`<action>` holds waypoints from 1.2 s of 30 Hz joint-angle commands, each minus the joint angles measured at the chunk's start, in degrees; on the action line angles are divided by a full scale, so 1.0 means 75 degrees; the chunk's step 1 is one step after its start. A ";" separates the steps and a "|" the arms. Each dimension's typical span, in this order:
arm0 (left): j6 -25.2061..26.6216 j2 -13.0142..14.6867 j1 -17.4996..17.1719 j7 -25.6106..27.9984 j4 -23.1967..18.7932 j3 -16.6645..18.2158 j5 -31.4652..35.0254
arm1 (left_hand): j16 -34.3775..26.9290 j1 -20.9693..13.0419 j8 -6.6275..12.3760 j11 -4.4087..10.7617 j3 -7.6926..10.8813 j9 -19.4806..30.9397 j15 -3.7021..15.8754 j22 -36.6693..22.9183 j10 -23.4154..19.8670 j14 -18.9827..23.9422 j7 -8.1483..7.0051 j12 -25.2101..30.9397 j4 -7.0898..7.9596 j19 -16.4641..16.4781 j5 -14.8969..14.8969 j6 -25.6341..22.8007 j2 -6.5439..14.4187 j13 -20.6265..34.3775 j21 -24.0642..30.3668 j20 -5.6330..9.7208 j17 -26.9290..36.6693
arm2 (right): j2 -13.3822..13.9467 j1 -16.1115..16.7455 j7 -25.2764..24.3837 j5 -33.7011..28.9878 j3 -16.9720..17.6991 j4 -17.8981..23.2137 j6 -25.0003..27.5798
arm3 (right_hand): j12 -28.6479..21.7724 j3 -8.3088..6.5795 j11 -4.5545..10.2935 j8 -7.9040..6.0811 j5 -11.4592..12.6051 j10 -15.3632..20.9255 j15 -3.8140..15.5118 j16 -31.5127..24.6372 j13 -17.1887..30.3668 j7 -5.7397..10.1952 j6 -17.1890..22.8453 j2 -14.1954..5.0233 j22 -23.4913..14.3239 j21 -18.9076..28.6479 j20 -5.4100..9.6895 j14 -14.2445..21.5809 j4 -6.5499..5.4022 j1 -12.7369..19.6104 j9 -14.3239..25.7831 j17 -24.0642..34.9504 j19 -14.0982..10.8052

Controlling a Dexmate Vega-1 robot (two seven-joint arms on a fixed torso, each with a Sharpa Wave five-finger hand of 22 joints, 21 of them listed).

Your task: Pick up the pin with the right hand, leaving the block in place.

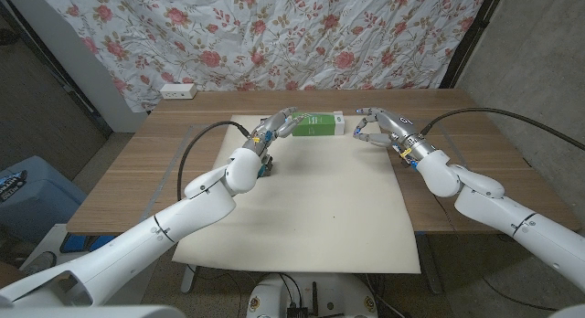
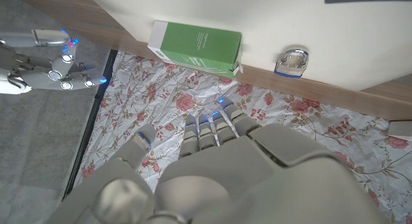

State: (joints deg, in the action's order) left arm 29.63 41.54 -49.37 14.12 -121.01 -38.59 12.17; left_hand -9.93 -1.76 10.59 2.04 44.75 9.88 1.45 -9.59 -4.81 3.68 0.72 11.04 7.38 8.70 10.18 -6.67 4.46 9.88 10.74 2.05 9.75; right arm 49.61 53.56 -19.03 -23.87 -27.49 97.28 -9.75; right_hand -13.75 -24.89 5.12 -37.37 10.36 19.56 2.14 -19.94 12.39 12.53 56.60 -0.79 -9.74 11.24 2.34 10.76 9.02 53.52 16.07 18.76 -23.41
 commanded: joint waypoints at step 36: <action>0.0308 0.0367 -0.0159 -0.1153 -0.0021 -0.0835 0.1281 | -0.0035 0.0302 -0.0079 0.0101 -0.0281 0.0027 0.0011 -0.0036 0.0364 -0.0313 -0.0096 -0.0104 0.0440 -0.0810 0.0033 0.0442 0.0665 0.0005 -0.0092 0.0359 0.0082 | -0.0332 0.0307 -0.0484 0.0437 0.0115 0.0189 0.0351 | 0.0036 0.0083 -0.0049 0.0013 -0.0041 0.0073 0.0389 -0.0047 0.0028 0.0025 0.0120 -0.0137 -0.0018 0.0001 -0.0027 -0.0010 0.0012 0.0063 -0.0051 0.0040 -0.0010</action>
State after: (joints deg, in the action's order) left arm 34.04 44.77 -49.65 5.85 -123.28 -44.48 20.86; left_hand -9.93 -0.01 9.92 2.34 42.94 10.01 1.34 -9.75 -2.21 1.52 0.00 10.37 10.57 2.96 10.18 -3.67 4.07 9.89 9.95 2.05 10.28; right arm 47.55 55.25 -21.98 -21.09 -26.79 98.10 -7.62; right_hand -13.51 -24.35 4.89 -37.16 10.15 19.78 2.14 -19.94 12.39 12.53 56.60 -1.38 -9.74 11.26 2.34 10.76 9.09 53.68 15.56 18.75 -23.41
